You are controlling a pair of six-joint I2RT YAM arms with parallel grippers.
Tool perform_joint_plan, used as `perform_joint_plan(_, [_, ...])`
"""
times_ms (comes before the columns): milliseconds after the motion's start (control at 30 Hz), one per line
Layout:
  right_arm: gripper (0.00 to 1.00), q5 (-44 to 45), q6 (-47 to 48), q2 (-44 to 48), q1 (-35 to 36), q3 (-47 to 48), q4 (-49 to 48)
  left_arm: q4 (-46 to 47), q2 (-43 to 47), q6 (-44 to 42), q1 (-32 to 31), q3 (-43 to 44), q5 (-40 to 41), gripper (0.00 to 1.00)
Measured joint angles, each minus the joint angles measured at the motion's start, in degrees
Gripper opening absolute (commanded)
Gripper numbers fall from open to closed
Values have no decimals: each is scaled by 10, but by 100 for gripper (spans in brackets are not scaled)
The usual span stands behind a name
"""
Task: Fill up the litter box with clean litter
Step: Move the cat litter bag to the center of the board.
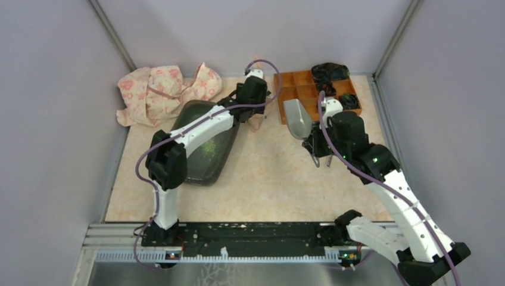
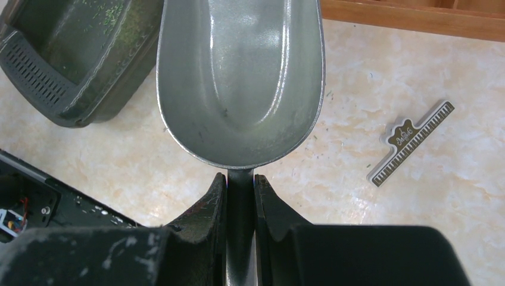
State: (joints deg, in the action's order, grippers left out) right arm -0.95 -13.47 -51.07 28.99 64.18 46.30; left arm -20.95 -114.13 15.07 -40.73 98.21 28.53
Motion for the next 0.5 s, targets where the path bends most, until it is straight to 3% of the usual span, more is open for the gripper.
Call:
perform_joint_plan(233, [0,0,3,0,0,0,0,-7,-32,-17,16,82,19,0])
perform_joint_plan(500, [0,0,4,0,0,0,1,-63,-74,-18,20,153,-12,0])
